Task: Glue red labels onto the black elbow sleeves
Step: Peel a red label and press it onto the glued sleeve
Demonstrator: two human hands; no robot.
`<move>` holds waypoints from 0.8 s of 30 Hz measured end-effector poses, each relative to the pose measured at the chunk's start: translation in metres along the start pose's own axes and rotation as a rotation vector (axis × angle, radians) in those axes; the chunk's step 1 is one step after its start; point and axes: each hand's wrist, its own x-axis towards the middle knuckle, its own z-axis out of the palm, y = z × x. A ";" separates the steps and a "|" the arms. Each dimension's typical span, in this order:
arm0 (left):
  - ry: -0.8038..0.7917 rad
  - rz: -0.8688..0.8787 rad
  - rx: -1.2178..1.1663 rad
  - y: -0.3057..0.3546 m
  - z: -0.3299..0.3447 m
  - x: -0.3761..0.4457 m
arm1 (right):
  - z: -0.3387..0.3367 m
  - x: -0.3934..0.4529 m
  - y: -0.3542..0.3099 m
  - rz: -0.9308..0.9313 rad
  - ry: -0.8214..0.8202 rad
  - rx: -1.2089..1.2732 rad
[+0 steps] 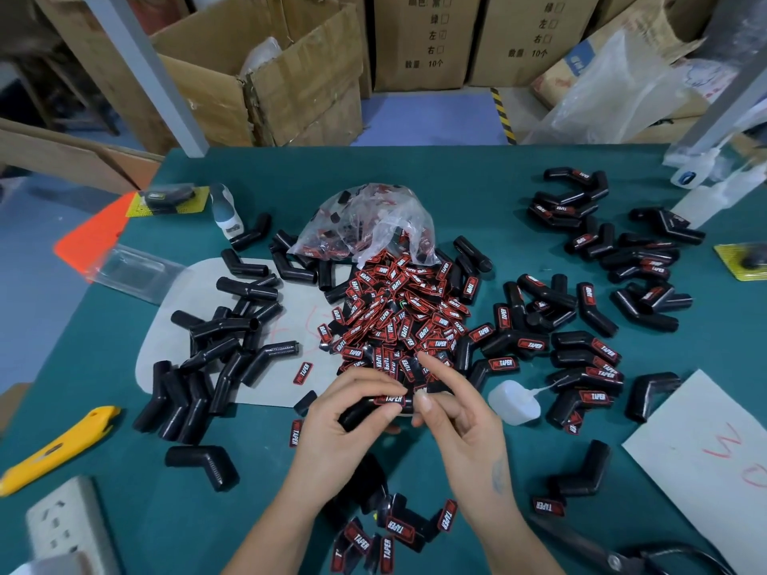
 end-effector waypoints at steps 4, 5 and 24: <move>0.040 0.021 0.036 -0.002 0.002 0.002 | 0.001 -0.002 0.003 -0.047 0.005 -0.075; 0.036 0.018 0.038 -0.004 0.002 0.001 | 0.001 -0.002 0.004 -0.057 0.011 -0.094; 0.063 0.005 0.016 -0.012 0.005 0.004 | 0.000 0.003 0.008 -0.032 0.002 -0.048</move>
